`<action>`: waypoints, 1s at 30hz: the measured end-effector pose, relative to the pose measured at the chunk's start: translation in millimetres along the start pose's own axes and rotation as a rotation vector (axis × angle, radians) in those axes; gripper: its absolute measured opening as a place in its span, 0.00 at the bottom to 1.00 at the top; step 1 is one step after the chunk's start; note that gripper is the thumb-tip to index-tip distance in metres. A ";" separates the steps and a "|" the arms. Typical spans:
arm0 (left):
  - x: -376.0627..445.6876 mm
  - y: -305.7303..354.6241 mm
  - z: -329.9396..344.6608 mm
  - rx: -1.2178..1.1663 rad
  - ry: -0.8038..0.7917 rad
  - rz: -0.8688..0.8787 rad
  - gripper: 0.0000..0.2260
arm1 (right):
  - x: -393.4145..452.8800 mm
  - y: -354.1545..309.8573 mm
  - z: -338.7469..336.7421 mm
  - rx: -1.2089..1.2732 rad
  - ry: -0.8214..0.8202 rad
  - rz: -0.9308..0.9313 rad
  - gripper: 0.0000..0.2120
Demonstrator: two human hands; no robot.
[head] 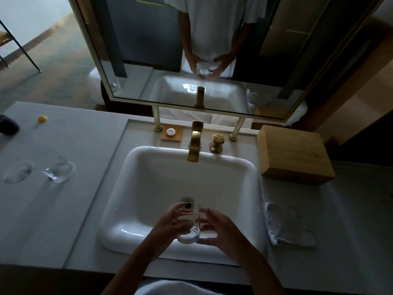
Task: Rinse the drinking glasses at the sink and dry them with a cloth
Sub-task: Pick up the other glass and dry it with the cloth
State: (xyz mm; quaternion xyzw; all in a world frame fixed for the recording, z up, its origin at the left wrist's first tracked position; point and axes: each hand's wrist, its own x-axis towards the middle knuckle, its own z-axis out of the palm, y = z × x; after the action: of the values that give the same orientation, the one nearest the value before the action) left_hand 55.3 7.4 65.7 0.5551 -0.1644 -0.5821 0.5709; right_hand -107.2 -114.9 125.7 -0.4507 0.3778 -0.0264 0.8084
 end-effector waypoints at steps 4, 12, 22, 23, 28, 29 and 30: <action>3.0 -3.1 -2.5 -0.117 0.031 -0.021 0.42 | -4.7 11.6 -35.9 -0.013 0.150 -0.007 0.14; 5.9 -4.7 -2.8 -0.203 0.064 -0.054 0.46 | -18.7 38.3 -188.0 -0.921 1.088 -0.122 0.13; 7.2 1.1 -1.1 -0.249 0.127 -0.070 0.46 | 44.8 70.9 -197.2 -1.119 1.071 0.134 0.32; 7.1 1.2 -2.2 -0.252 0.135 -0.071 0.47 | 45.0 72.1 -197.9 -1.122 1.074 0.118 0.34; 5.9 6.6 -4.9 -0.233 0.166 -0.081 0.36 | 46.5 79.1 -216.1 -1.157 1.010 0.156 0.34; 5.5 8.2 -4.8 -0.239 0.174 -0.080 0.31 | 48.2 81.5 -220.6 -1.188 1.047 0.141 0.31; 5.8 9.3 -5.1 -0.246 0.184 -0.084 0.27 | 49.8 84.0 -221.6 -1.223 1.075 0.145 0.28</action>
State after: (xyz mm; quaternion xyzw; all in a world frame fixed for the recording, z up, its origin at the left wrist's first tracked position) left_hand 65.6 2.1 69.0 0.5385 -0.0158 -0.5678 0.6224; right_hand -237.3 -241.2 -34.8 -0.7122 0.6898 0.0243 0.1276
